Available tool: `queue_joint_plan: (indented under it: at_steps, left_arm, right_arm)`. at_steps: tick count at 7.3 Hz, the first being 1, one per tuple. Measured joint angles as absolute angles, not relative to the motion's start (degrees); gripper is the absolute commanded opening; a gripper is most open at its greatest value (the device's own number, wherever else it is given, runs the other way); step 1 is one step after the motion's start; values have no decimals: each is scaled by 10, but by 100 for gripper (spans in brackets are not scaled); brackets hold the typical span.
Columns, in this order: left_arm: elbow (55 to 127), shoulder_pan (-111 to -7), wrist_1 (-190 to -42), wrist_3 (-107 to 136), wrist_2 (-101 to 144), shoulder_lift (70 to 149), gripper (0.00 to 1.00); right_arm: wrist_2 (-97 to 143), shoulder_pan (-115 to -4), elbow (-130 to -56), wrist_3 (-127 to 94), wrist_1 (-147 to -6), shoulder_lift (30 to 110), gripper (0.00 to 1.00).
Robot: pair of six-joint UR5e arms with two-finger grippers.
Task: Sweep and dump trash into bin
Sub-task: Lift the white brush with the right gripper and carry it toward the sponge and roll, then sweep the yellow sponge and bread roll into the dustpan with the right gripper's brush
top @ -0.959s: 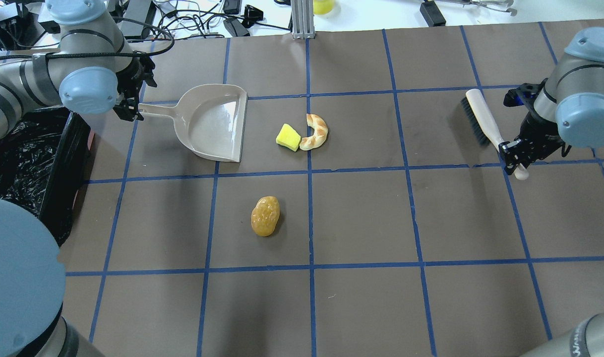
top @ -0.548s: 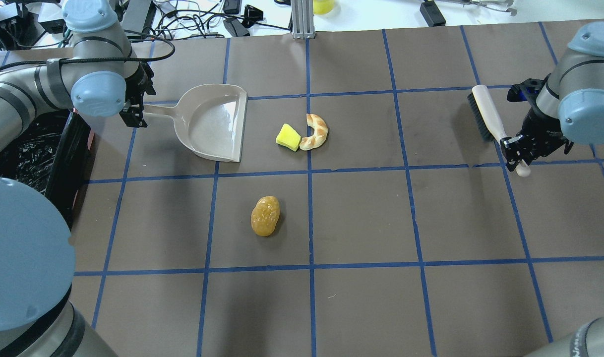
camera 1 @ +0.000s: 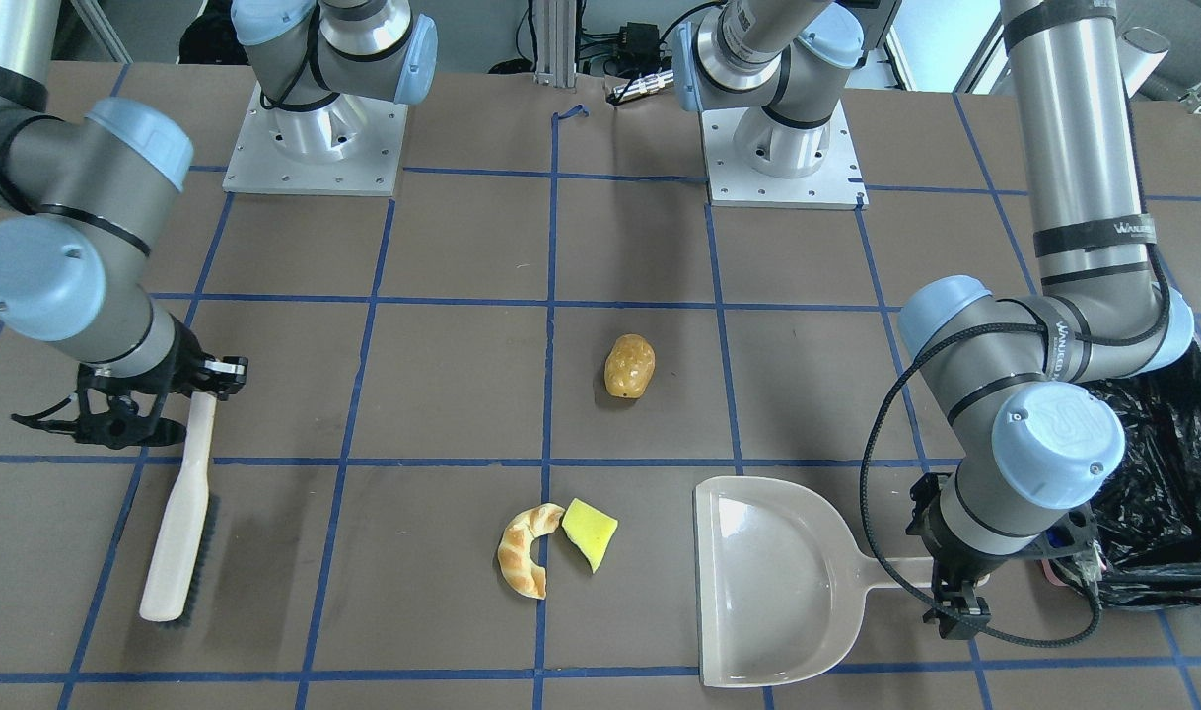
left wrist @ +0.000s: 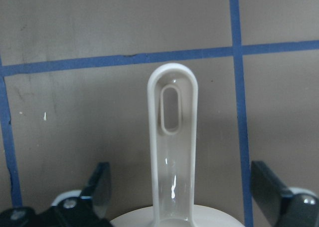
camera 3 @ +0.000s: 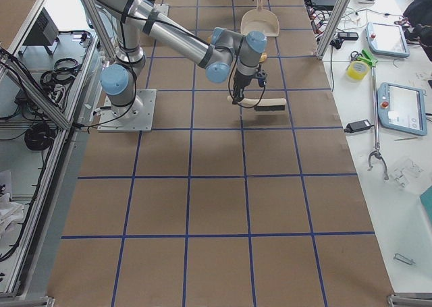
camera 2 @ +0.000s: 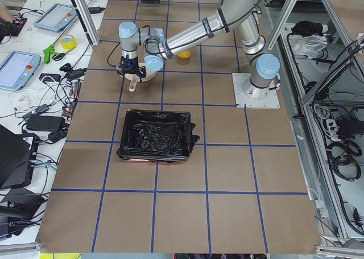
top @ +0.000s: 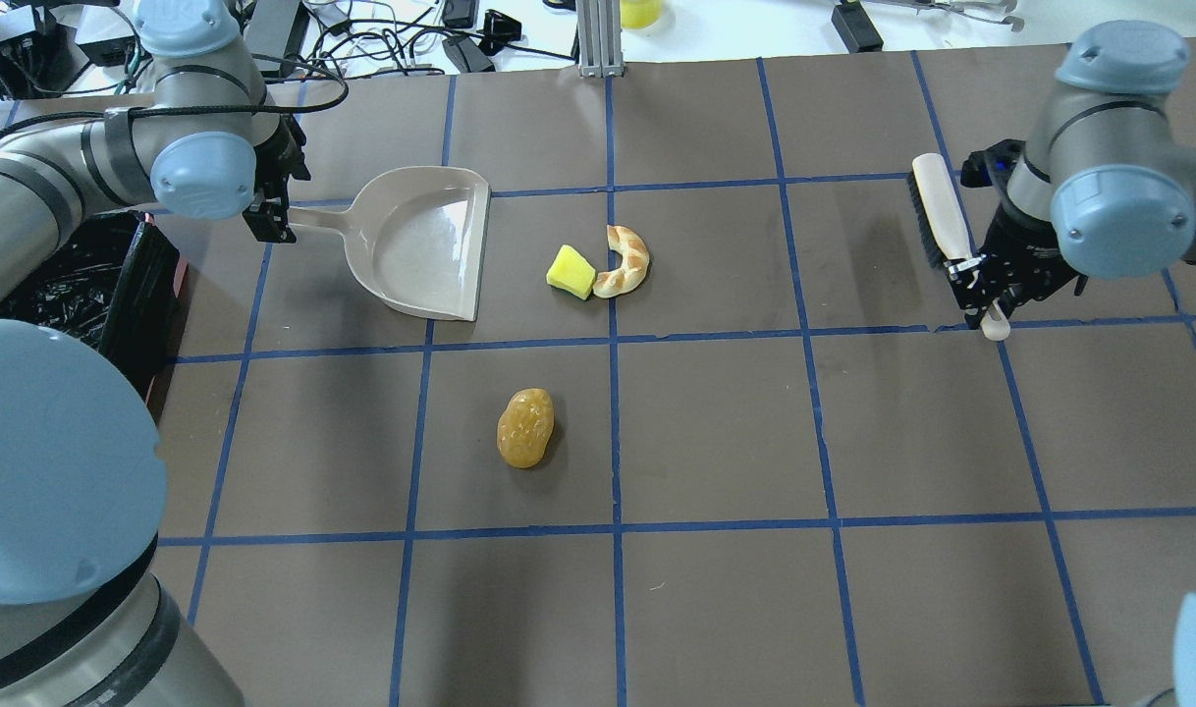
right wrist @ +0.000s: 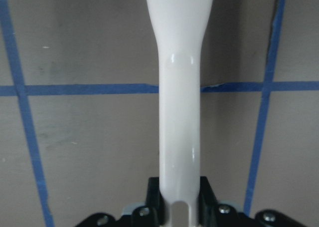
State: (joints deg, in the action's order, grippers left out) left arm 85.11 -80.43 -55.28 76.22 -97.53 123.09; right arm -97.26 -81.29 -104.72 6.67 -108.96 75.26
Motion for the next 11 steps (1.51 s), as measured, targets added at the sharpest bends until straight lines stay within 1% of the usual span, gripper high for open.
queue_joint_plan:
  at_steps: [2, 3, 4, 5, 8, 11]
  left_arm:
    - [849, -804, -552, 762, -976, 1238, 97]
    - [849, -804, -550, 761, -977, 1240, 74]
    - [849, -804, -549, 760, -978, 1241, 19]
    - [850, -804, -549, 761, -978, 1241, 0]
    - [850, -804, -548, 757, -977, 1237, 0]
    - [849, -805, -538, 715, -1008, 1227, 0]
  right_arm:
    - [-970, -919, -1044, -92, -1076, 754, 2]
    - [-968, -968, -1043, -161, -1076, 748, 2]
    - [-964, -1009, -1035, -215, -1077, 733, 2]
    - [-950, -1037, -1014, -251, -1076, 714, 1]
    - [-906, -1092, -927, -322, -1067, 638, 1]
    - [-883, -1112, -851, -334, -1032, 584, 1]
